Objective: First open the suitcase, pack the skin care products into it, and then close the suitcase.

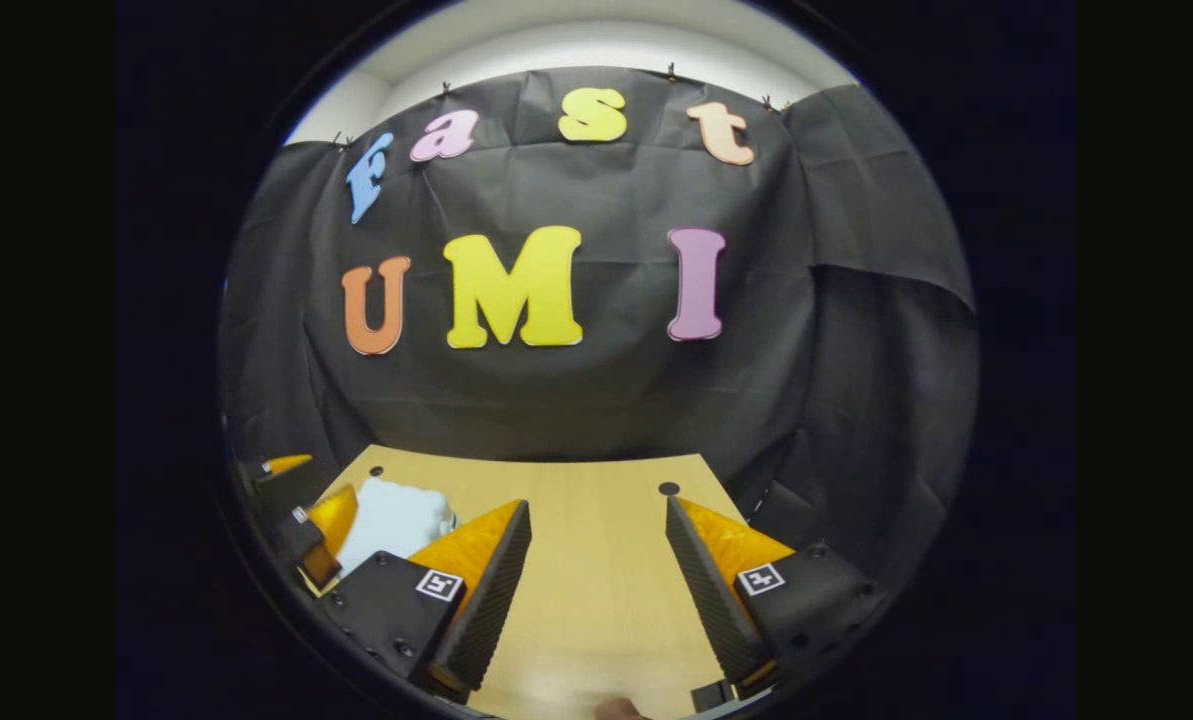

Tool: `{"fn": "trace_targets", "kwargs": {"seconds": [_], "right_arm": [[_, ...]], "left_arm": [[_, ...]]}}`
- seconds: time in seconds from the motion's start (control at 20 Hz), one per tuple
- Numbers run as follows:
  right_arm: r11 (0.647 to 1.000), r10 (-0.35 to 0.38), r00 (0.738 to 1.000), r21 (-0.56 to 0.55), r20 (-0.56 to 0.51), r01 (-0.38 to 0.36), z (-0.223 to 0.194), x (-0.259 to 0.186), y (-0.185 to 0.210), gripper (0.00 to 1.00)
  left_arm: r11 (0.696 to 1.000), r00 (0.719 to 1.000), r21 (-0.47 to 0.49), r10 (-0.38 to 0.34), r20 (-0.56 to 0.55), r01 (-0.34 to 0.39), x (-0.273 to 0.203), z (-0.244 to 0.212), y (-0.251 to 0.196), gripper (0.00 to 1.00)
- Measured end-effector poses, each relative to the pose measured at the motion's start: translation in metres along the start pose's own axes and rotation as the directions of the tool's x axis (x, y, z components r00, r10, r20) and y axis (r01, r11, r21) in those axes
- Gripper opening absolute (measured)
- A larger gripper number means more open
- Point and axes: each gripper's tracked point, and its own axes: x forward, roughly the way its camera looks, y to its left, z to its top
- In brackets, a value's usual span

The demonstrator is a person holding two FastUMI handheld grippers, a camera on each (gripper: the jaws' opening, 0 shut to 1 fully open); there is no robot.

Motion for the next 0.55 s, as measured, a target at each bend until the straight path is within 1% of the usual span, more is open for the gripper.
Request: {"fn": "trace_targets", "kwargs": {"seconds": [0.1,0.15,0.35,0.45,0.55], "right_arm": [[1.0,0.02,1.0,0.0,0.013,-0.02,0.002,-0.005,0.019,0.81],[0.999,0.036,0.999,0.007,0.013,-0.036,0.001,-0.006,0.031,0.81],[0.998,0.058,0.998,-0.011,0.008,-0.058,-0.001,-0.009,0.054,0.81],[0.997,0.072,0.997,-0.018,0.015,-0.071,0.001,-0.01,0.059,0.81],[0.998,0.069,0.997,-0.017,0.029,-0.068,0.005,-0.01,0.056,0.8]], "left_arm": [[0.998,0.998,-0.002,0.062,0.005,-0.062,-0.006,0.008,0.029,0.98],[0.997,0.997,-0.012,0.081,0.02,-0.081,-0.007,0.014,0.041,0.99],[0.995,0.994,-0.033,0.099,0.056,-0.097,-0.009,0.02,0.054,0.98],[0.994,0.993,-0.033,0.107,0.058,-0.105,-0.012,0.02,0.058,0.98],[0.994,0.993,-0.027,0.105,0.044,-0.104,-0.008,0.02,0.058,0.98]]}}
